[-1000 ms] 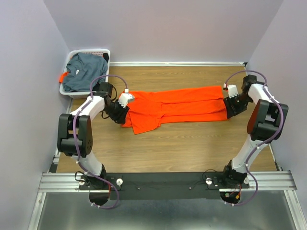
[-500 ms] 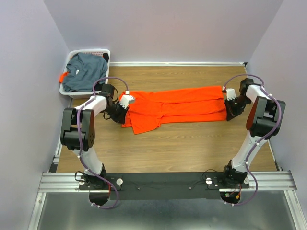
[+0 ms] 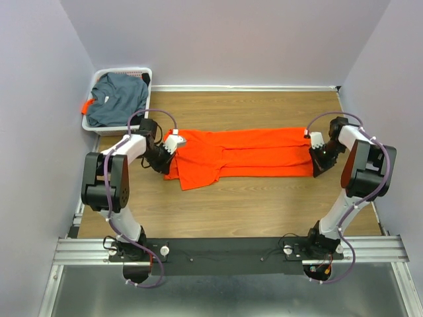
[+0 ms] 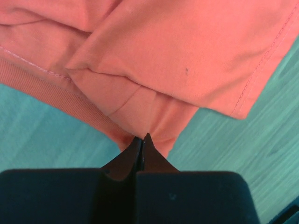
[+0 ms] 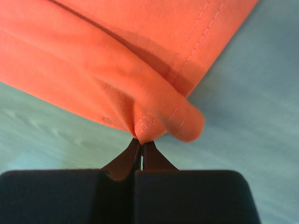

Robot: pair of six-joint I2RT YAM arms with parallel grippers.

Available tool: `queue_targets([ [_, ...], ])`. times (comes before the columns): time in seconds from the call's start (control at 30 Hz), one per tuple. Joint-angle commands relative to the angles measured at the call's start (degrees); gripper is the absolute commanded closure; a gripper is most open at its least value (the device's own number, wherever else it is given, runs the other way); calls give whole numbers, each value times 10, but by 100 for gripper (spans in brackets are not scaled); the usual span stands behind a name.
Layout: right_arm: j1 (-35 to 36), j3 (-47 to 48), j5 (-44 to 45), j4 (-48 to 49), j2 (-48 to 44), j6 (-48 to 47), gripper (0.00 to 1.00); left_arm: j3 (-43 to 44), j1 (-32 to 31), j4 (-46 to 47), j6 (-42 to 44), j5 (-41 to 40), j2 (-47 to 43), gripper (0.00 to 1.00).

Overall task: Fold and stack the t-shirts
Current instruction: Fold the other side of the tshirt into a rectangle

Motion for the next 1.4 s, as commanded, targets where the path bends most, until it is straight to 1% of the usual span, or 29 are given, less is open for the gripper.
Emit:
queue_targets([
  [0.0, -6, -28, 40, -4, -39, -27, 99, -20, 2, -37, 24, -45, -31, 97],
  [0.03, -5, -20, 43, -5, -41, -25, 94, -19, 2, -37, 27, -49, -38, 90],
  [0.07, -5, -14, 53, -6, -42, -18, 89, -15, 2, -39, 31, -48, -55, 75],
  [0.1, -5, -5, 57, -9, -43, -16, 77, -12, 2, -44, 33, -44, -65, 69],
  [0.13, -6, 9, 61, -11, -52, -14, 69, 1, 2, -58, 42, -42, -80, 64],
  [0.17, -5, 17, 58, -21, -57, -14, 58, 9, 2, -65, 47, -38, -88, 63],
  [0.23, -4, 40, 43, -32, -70, -15, 56, 26, -1, -86, 76, -34, -114, 63],
  [0.3, -4, 50, 28, -49, -87, -19, 55, 31, -9, -117, 103, -29, -133, 62],
  [0.4, -5, 69, 8, -57, -94, -22, 57, 3, -63, -118, 133, -50, -181, 60],
  [0.43, -5, 74, 0, -59, -89, -18, 57, -22, -108, -113, 133, -67, -196, 60],
  [0.47, -5, 78, -2, -58, -85, -14, 58, -33, -128, -108, 131, -72, -200, 60],
  [0.57, -5, 101, -12, -63, -58, -6, 62, -66, -191, -86, 106, -77, -186, 60],
  [0.6, -5, 108, -12, -65, -51, -3, 64, -70, -204, -75, 96, -79, -179, 60],
  [0.7, -5, 116, -16, -63, -29, 0, 66, -79, -239, -45, 82, -100, -157, 60],
  [0.77, -5, 126, -19, -63, -15, 5, 67, -80, -258, -29, 68, -119, -134, 60],
  [0.93, -5, 135, -23, -62, -3, 6, 67, -89, -277, -5, 65, -136, -89, 58],
  [1.17, -5, 140, -22, -60, 4, 6, 67, -106, -286, 33, 64, -165, -41, 56],
  [1.2, -5, 144, -21, -60, 6, 6, 67, -111, -286, 39, 62, -173, -34, 61],
  [1.23, -5, 145, -21, -61, 7, 6, 67, -112, -286, 40, 62, -177, -31, 61],
  [1.27, -5, 147, -22, -61, 8, 6, 67, -113, -288, 40, 64, -178, -29, 70],
  [1.37, -4, 152, -23, -61, 11, 6, 67, -108, -289, 31, 64, -181, -31, 88],
])
